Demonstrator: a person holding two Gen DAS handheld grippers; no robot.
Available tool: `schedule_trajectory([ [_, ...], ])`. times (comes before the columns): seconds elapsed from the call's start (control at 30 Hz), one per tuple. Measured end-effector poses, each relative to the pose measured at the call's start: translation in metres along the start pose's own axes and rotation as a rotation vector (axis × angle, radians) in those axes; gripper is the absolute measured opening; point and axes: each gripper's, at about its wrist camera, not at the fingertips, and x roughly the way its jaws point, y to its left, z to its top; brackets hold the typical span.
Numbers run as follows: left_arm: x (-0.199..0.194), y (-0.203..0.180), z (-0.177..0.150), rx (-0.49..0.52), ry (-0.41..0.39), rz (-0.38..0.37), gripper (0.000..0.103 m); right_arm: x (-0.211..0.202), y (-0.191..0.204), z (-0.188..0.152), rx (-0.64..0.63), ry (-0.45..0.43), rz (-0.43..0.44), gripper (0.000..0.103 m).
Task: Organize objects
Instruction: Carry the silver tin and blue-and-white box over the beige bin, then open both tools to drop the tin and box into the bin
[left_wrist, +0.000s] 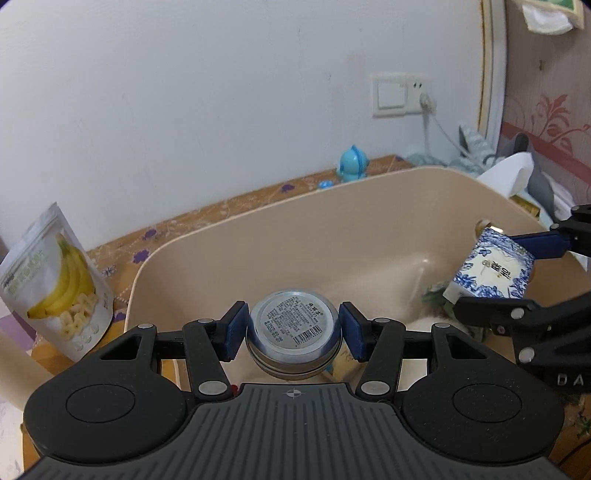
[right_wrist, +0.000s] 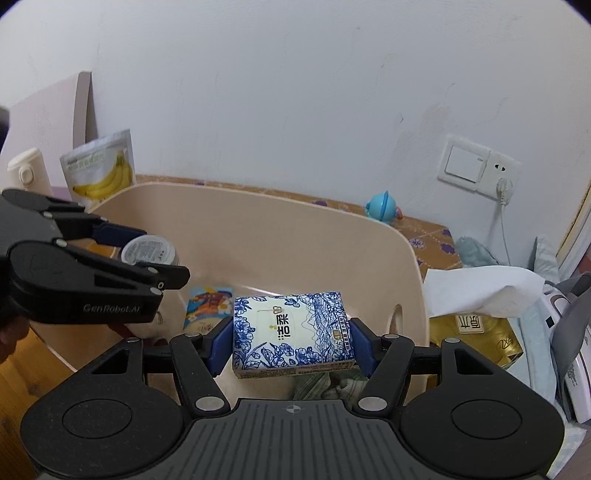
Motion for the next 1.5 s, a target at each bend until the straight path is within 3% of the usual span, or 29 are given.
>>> schedule_trajectory([
  [0.33,0.023,0.009,0.007,-0.029,0.218,-0.105,0.055,0.021,0.010,-0.002,-0.058,0.091,-0.027,0.062],
  [0.5,0.030,0.000,0.008,0.045,0.277,-0.064,0.056,0.025,0.016,0.002,-0.084,0.117,-0.034,0.062],
  [0.53,0.031,-0.001,0.008,0.057,0.287,-0.053,0.056,0.025,0.016,0.002,-0.087,0.118,-0.040,0.066],
  [0.67,0.027,-0.005,0.007,0.077,0.265,0.001,0.056,0.022,0.013,0.001,-0.070,0.119,-0.055,0.071],
  [0.87,0.016,-0.005,0.008,0.046,0.196,0.044,0.081,0.010,0.007,0.000,-0.056,0.098,-0.064,0.082],
  [0.97,0.013,-0.005,0.008,0.033,0.182,0.056,0.082,0.006,0.002,0.001,-0.036,0.081,-0.057,0.091],
  [1.5,-0.045,-0.005,0.017,-0.037,0.017,0.090,0.089,-0.033,-0.009,0.003,0.014,-0.002,-0.070,0.096],
])
